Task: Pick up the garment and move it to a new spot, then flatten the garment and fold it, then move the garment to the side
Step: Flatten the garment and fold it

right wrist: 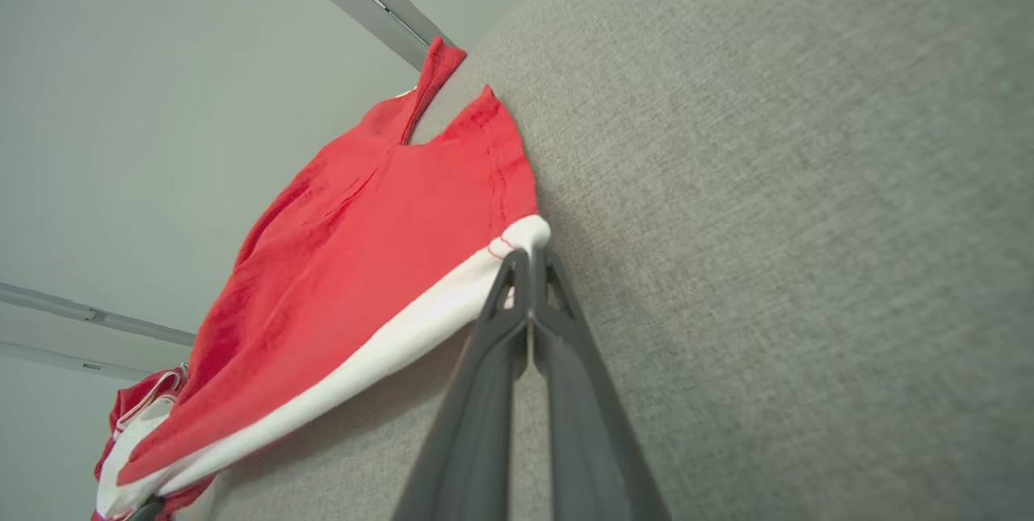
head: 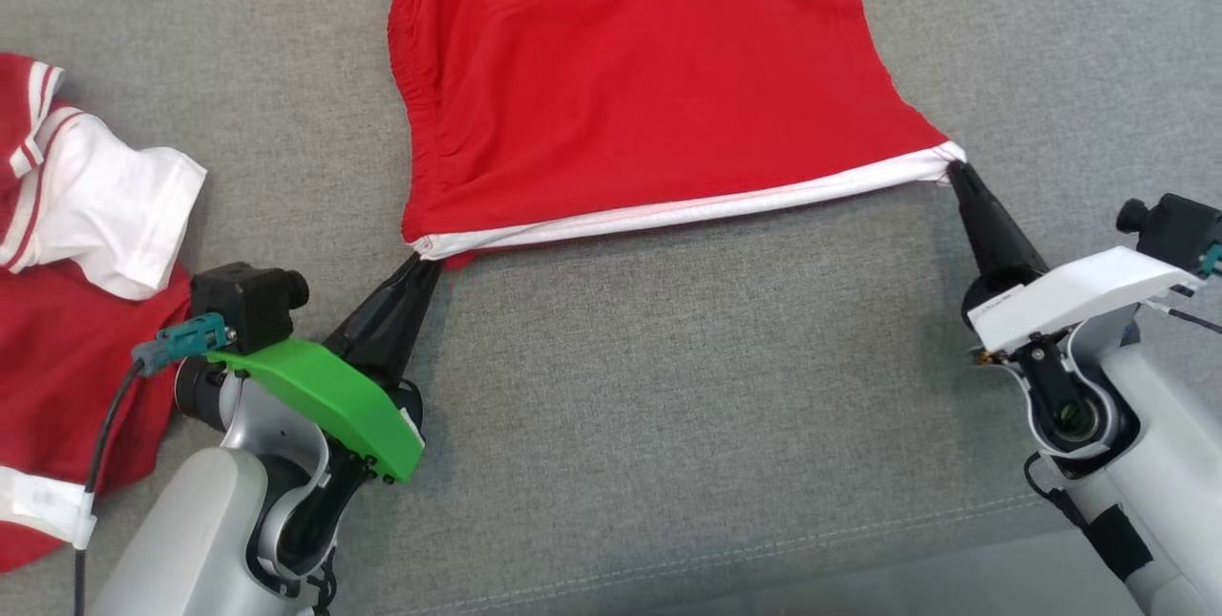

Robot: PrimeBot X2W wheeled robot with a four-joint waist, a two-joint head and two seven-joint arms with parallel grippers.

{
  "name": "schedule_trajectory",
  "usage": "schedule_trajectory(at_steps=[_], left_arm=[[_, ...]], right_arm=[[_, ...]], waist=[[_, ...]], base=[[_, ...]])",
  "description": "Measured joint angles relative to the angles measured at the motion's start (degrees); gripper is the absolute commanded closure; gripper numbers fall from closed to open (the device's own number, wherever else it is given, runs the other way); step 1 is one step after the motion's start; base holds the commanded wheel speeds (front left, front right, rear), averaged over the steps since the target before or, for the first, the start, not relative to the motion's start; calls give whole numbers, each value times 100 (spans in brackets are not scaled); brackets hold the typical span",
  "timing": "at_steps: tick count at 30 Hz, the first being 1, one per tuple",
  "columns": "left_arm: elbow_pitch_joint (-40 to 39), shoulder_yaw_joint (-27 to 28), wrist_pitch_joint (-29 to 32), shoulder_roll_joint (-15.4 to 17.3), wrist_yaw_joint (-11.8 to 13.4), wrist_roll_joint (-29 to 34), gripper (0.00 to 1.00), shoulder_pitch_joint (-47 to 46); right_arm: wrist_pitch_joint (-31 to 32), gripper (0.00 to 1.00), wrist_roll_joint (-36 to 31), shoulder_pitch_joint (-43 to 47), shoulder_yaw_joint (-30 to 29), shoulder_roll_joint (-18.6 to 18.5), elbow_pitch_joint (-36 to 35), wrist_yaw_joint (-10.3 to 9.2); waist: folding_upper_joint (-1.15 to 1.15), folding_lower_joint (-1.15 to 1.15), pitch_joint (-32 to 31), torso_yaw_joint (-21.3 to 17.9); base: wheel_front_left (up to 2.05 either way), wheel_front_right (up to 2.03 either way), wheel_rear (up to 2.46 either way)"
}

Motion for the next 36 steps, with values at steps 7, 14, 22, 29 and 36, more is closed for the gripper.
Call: schedule_trajectory(at_steps=[7, 14, 22, 29, 36], left_arm=[[-252, -166, -219, 65, -188, 87, 100, 166], [-193, -347, -205, 88, -196, -40, 100, 894], [-210, -500, -166, 74, -199, -376, 100, 1735], [-467, -527, -86, 108, -200, -655, 100, 2270], [-981, -552, 146, 422, -242, -777, 100, 2576]], right_arm=[[-88, 100, -51, 164, -218, -404, -162, 135], [347, 100, 13, 889, 27, -836, -441, 176], [782, 100, 419, 2123, 145, -1263, -700, 169], [1035, 100, 840, 2804, -33, -1684, -1187, 169], [1090, 100, 1060, 2995, -413, -2060, -1935, 180]], waist=[[0, 0, -493, 31], [0, 0, -898, 113], [0, 0, -1065, 188], [0, 0, -996, 156], [0, 0, -861, 136]], base=[[0, 0, 0], [0, 0, 0], [0, 0, 0], [0, 0, 0], [0, 0, 0]])
